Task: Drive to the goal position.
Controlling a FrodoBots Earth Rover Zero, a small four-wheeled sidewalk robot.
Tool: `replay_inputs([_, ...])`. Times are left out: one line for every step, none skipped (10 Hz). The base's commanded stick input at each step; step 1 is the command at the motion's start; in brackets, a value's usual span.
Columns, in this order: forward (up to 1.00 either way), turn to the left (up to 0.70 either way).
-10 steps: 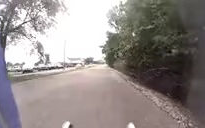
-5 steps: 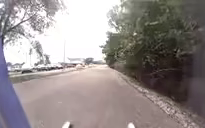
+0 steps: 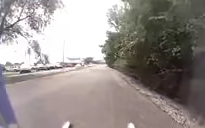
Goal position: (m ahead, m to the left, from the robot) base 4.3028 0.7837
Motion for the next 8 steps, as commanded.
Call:
replay_inputs([0.60, 0.00])
replay_inputs([0.60, 0.00])
replay_inputs([0.60, 0.00])
replay_inputs([0.60, 0.00])
replay_inputs([0.60, 0.00])
replay_inputs([0.60, 0.00])
replay_inputs([0.60, 0.00])
replay_inputs([0.60, 0.00])
